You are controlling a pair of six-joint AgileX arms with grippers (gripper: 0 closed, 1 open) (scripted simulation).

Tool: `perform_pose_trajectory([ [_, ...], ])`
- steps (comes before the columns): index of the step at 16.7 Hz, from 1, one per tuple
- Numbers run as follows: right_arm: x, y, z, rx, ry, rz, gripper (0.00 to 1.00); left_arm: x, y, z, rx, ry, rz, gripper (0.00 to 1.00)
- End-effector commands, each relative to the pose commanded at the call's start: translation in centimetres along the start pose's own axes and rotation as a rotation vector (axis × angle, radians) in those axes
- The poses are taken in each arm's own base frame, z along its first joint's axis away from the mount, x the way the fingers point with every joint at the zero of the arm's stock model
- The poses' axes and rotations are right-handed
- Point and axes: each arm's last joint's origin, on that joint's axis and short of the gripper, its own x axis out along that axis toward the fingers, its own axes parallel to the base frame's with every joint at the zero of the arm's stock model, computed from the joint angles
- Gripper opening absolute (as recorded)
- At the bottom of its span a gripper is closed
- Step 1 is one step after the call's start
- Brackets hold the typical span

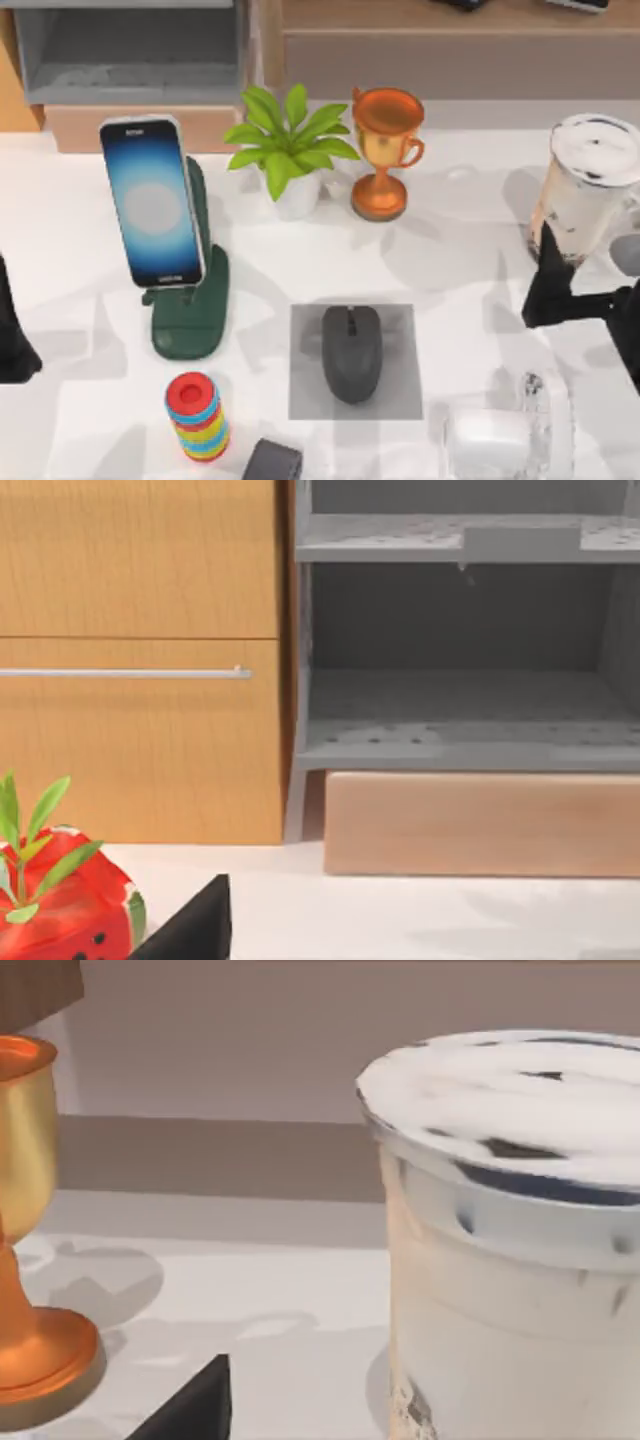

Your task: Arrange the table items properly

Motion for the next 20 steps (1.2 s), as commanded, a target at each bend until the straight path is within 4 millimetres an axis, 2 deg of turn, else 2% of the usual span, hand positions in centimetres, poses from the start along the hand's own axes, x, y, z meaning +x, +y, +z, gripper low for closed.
perform_pose_trajectory([
  [4, 3.7, 0.1, -1.7, -0.014, 0.016, -0.095, 1.00, 0.0, 0.0, 0.0, 0.000, 0.000, 0.000, 1.00],
  [6, 4.7, 0.1, -2.1, -0.014, 0.015, -0.117, 1.00, 0.0, 0.0, 0.0, 0.000, 0.000, 0.000, 1.00],
  [12, 4.9, 0.2, -2.1, -0.014, 0.016, -0.116, 1.00, 0.0, 0.0, 0.0, 0.000, 0.000, 0.000, 1.00],
  [18, 7.6, -0.2, -2.2, -0.014, 0.015, -0.120, 1.00, 0.0, 0.0, 0.0, 0.000, 0.000, 0.000, 1.00],
  [20, 7.9, -0.3, -2.2, -0.014, 0.015, -0.120, 1.00, 0.0, 0.0, 0.0, 0.000, 0.000, 0.000, 1.00],
])
